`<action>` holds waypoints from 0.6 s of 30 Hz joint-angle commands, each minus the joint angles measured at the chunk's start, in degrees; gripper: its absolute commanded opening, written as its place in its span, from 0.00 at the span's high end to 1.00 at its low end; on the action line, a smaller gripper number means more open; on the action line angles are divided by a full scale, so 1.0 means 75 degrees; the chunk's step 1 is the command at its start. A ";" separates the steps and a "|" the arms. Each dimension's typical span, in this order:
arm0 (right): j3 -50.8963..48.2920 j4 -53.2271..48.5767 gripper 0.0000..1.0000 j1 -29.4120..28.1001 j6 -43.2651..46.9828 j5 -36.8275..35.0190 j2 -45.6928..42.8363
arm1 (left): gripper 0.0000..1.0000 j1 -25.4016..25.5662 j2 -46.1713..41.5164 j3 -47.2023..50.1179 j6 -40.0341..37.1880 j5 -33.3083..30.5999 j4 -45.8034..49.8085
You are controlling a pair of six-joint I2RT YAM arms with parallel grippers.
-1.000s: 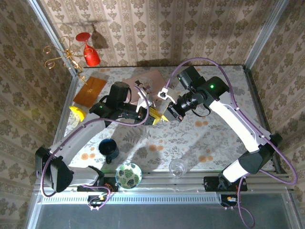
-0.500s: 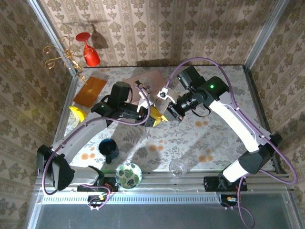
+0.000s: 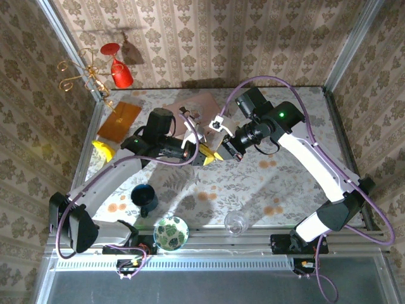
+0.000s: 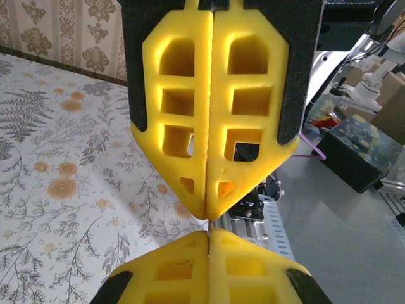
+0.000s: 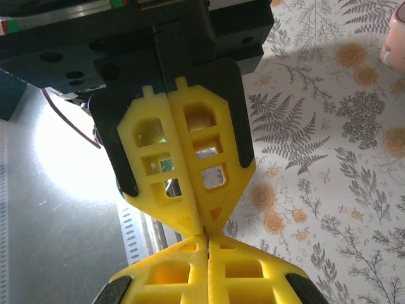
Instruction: Unlock the padlock with the key
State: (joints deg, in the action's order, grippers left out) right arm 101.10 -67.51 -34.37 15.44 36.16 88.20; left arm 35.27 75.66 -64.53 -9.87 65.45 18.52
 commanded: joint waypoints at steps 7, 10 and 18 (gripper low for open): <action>-0.1645 0.2650 0.63 0.0256 -0.1860 -0.0547 -0.1512 | 1.00 -0.0026 -0.0506 0.0682 0.1331 -0.0548 -0.2064; -0.2963 0.4755 0.54 0.0566 -0.3143 -0.0462 -0.2367 | 1.00 -0.0090 -0.0872 0.1296 0.2265 -0.0904 -0.3465; -0.5592 0.9265 0.42 0.0680 -0.5602 -0.0786 -0.3644 | 1.00 -0.0226 -0.1161 0.1941 0.4167 -0.1624 -0.5526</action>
State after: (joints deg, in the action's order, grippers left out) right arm 62.67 -15.66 -29.12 -16.86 32.01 61.65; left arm 33.95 67.85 -50.87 13.87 55.42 -13.32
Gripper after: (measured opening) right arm 0.569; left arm 0.050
